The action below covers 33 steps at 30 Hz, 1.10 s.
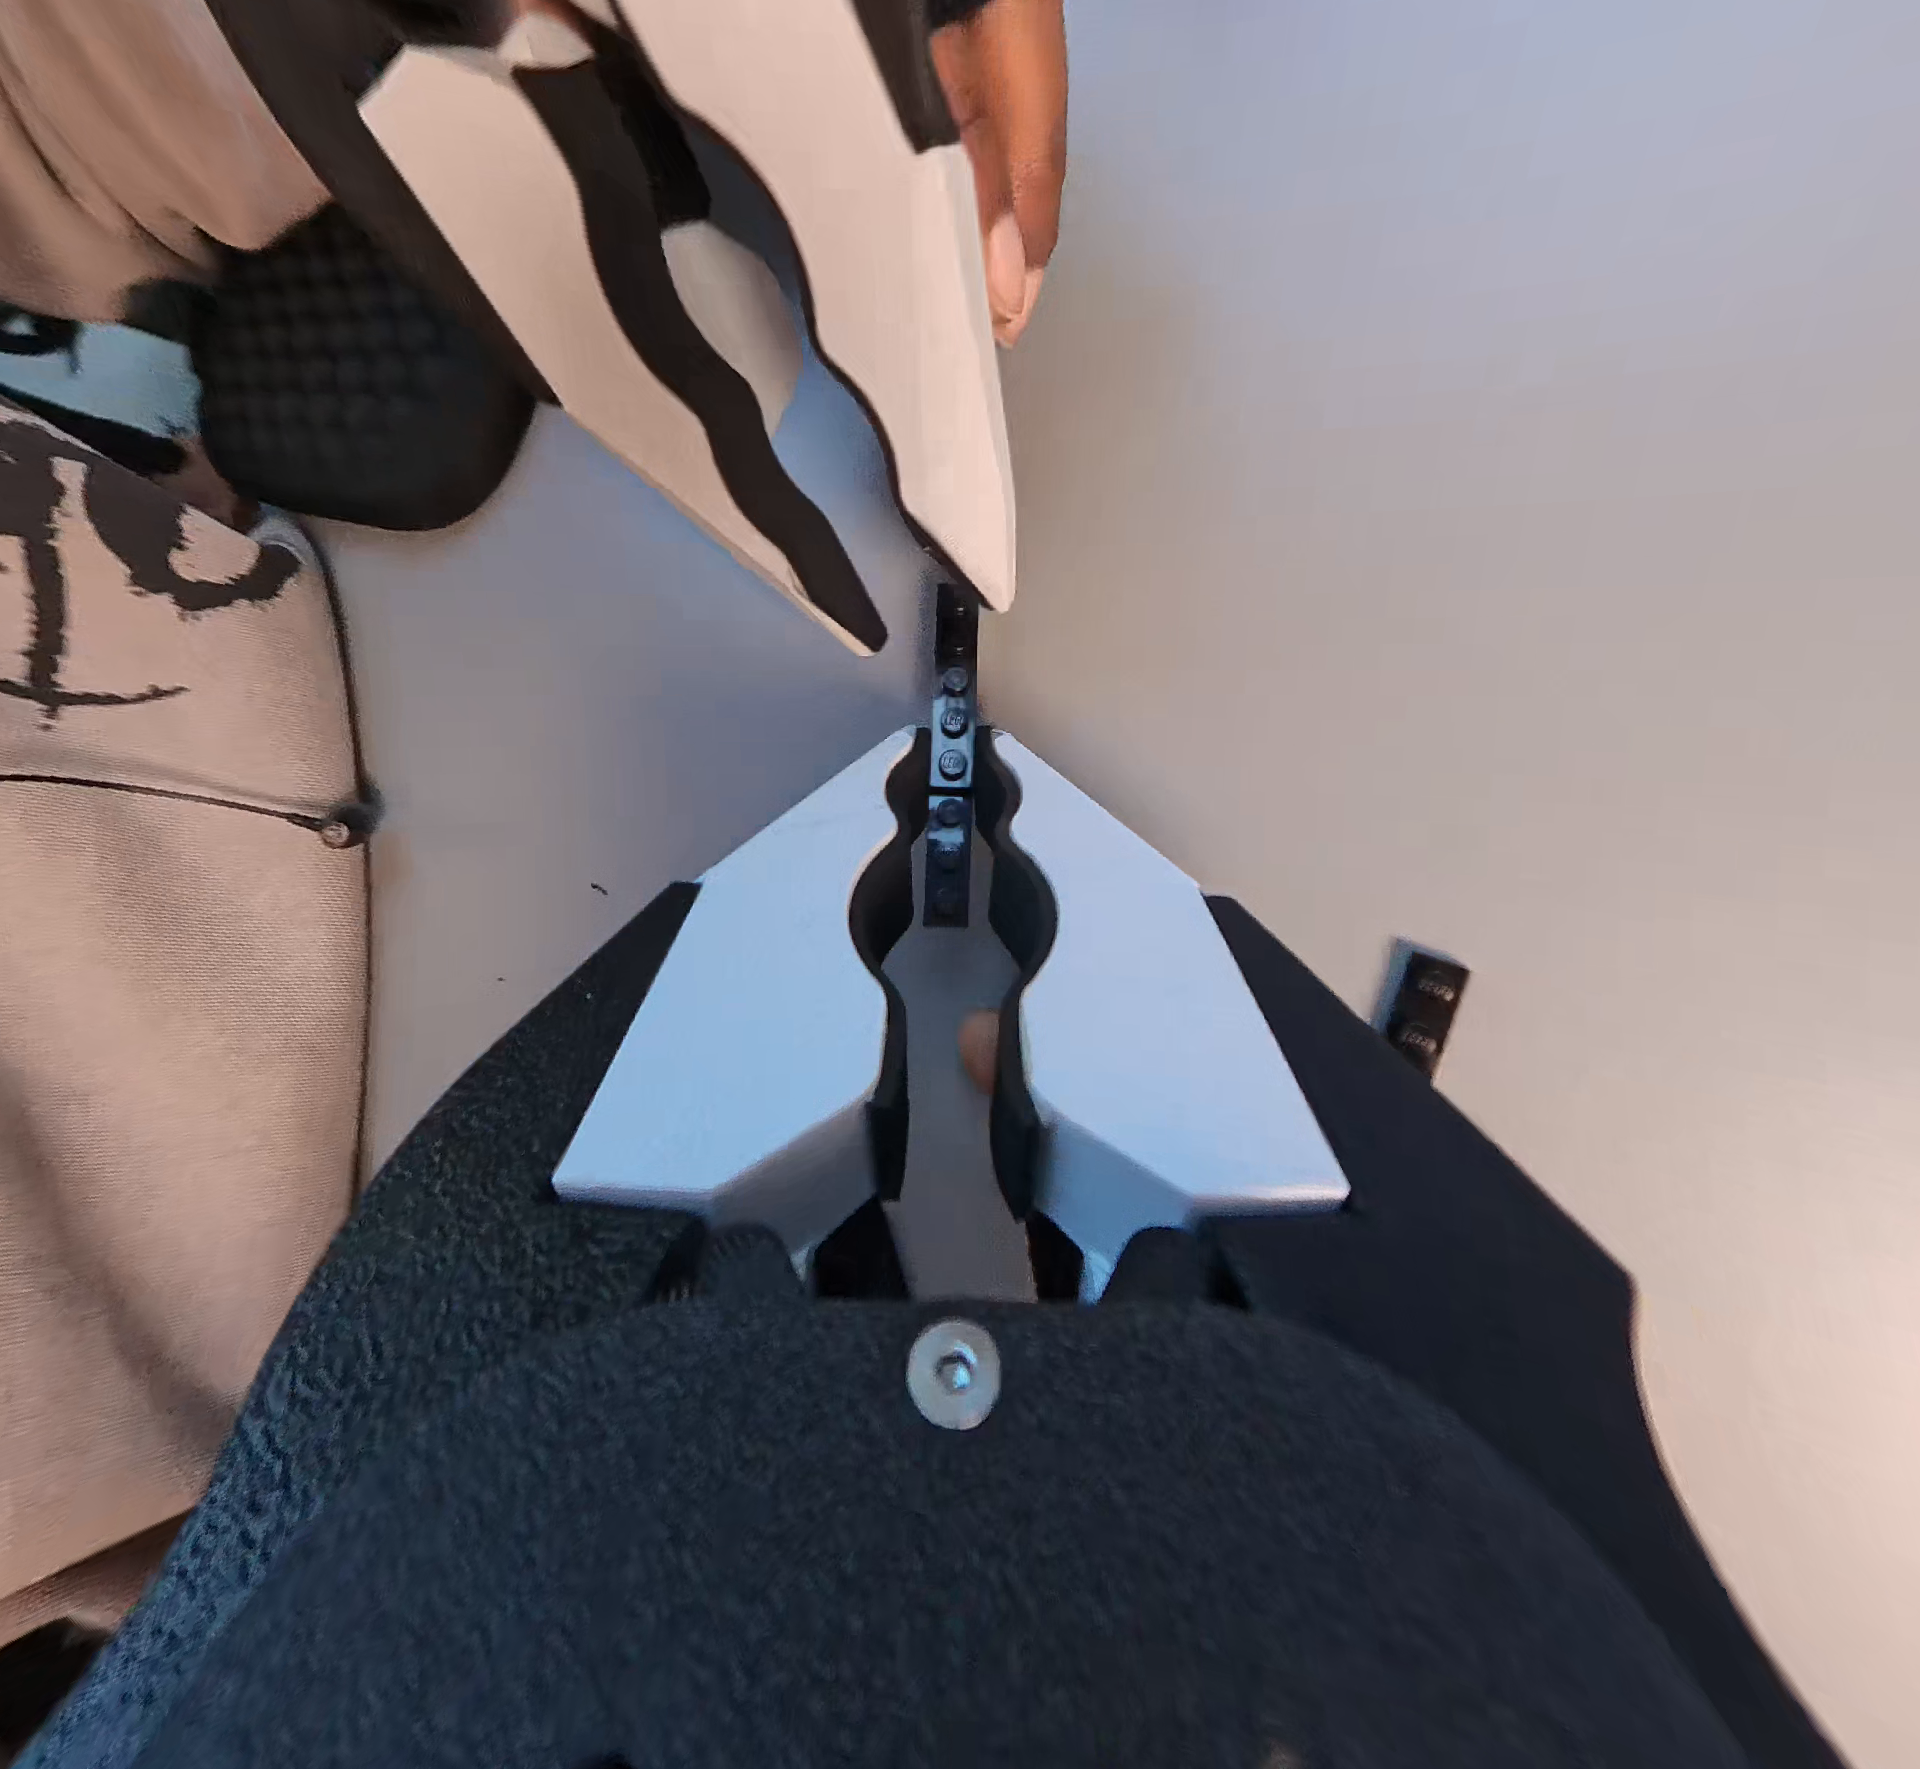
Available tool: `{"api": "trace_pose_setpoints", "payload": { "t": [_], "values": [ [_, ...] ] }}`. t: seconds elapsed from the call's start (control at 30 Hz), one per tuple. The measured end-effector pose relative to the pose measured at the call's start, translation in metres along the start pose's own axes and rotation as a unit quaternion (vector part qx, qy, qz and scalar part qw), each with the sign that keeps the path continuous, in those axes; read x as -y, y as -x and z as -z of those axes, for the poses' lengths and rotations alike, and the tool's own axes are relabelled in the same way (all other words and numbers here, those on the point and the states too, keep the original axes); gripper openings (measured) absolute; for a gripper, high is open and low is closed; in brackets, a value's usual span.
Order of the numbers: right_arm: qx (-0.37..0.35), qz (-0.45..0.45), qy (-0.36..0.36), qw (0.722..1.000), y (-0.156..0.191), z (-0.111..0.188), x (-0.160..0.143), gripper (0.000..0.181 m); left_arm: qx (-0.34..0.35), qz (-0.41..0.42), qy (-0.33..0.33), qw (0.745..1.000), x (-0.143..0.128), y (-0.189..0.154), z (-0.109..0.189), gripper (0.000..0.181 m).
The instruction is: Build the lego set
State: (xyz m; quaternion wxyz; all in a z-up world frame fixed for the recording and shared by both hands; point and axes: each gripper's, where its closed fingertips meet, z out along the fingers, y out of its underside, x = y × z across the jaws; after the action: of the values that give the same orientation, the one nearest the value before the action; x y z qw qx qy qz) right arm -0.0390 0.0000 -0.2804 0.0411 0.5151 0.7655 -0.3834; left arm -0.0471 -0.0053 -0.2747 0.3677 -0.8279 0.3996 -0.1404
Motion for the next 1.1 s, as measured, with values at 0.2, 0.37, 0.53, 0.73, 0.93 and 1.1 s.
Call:
{"api": "trace_pose_setpoints", "payload": {
  "t": [0.2, 0.37, 0.53, 0.73, 0.93, 1.1],
  "values": [
    [0.029, -0.017, -0.001, 0.999, 0.005, 0.000, 0.000, 0.005, 0.042, -0.043, 0.007, 0.998, -0.002, 0.001, -0.004, 0.006],
    [0.021, 0.060, -0.039, 0.997, 0.014, 0.014, 0.009, 0.020, -0.033, 0.093, -0.017, 0.995, 0.001, -0.003, 0.003, 0.005],
    [-0.163, 0.314, -0.037, 0.935, 0.005, 0.019, 0.014, 0.021, -0.162, 0.280, -0.079, 0.943, 0.012, -0.008, 0.011, 0.005],
    [-0.050, 0.137, -0.019, 0.989, 0.004, 0.017, 0.003, 0.005, -0.128, 0.266, -0.105, 0.950, 0.011, 0.001, 0.011, 0.015],
    [0.085, -0.055, -0.056, 0.993, 0.001, 0.025, 0.015, 0.005, 0.075, 0.060, -0.088, 0.991, 0.016, 0.020, 0.011, 0.011],
    [0.095, -0.077, -0.070, 0.990, -0.005, 0.022, 0.017, 0.006, 0.128, -0.004, -0.038, 0.991, 0.010, 0.022, 0.008, 0.006]
  ]
}}
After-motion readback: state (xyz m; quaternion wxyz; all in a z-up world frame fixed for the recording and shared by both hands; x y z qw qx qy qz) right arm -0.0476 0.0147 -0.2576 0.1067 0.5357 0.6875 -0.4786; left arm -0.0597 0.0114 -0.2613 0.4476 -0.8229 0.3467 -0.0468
